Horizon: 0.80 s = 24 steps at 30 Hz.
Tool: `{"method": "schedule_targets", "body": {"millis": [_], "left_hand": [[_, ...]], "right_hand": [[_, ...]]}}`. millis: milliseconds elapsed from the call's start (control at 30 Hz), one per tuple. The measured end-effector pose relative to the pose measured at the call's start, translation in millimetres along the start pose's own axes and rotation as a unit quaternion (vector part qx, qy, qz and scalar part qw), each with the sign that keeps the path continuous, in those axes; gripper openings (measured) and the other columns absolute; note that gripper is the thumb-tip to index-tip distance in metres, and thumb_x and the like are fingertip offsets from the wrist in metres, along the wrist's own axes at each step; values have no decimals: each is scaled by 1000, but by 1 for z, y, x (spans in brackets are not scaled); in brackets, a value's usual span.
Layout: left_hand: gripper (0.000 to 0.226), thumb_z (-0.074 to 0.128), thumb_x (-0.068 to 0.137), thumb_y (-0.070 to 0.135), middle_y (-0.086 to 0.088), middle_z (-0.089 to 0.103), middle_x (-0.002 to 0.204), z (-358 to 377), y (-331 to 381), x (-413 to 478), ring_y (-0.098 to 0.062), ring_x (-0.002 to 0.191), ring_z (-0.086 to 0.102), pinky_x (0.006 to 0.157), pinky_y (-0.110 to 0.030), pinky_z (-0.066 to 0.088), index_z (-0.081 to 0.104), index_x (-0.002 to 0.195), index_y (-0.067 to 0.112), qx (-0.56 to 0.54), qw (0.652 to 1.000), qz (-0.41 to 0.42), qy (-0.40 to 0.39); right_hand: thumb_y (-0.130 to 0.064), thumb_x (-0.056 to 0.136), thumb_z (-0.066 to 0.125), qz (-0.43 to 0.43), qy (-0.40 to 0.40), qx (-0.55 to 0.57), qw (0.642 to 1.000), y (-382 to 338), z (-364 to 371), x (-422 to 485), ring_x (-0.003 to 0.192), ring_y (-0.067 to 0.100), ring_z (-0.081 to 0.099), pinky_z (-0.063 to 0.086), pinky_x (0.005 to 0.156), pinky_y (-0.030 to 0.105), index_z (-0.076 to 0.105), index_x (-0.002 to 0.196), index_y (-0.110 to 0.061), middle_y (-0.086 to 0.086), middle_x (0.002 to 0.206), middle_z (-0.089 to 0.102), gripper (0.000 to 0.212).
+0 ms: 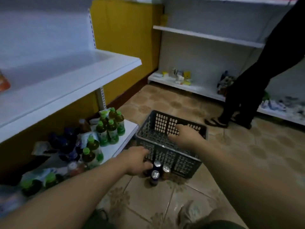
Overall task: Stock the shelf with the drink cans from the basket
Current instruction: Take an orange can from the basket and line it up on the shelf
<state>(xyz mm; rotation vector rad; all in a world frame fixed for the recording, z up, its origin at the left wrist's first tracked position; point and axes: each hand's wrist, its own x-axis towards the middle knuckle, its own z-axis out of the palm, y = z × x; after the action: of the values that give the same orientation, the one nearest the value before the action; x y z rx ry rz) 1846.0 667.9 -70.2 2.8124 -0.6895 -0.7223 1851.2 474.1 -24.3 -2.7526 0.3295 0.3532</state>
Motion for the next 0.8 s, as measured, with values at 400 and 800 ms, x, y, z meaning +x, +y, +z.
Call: {"method": "schedule_targets", "body": {"millis": [400, 800], "left_hand": [[61, 56, 88, 46, -7, 40, 145, 136, -64, 164, -27, 130, 41, 105, -39, 38, 39, 141, 21, -90, 989, -27, -111], [83, 66, 86, 36, -7, 24, 156, 290, -117, 297, -22, 140, 29, 111, -27, 25, 20, 151, 13, -204, 953, -118, -190]], "right_hand": [[-50, 92, 53, 46, -156, -2, 987, 85, 184, 143, 119, 32, 51, 42, 90, 34, 42, 137, -10, 15, 136, 50, 61], [-36, 86, 66, 22, -269, 38, 962, 132, 383, 242, 132, 33, 40, 38, 101, 36, 27, 148, -19, 12, 148, 33, 75]]}}
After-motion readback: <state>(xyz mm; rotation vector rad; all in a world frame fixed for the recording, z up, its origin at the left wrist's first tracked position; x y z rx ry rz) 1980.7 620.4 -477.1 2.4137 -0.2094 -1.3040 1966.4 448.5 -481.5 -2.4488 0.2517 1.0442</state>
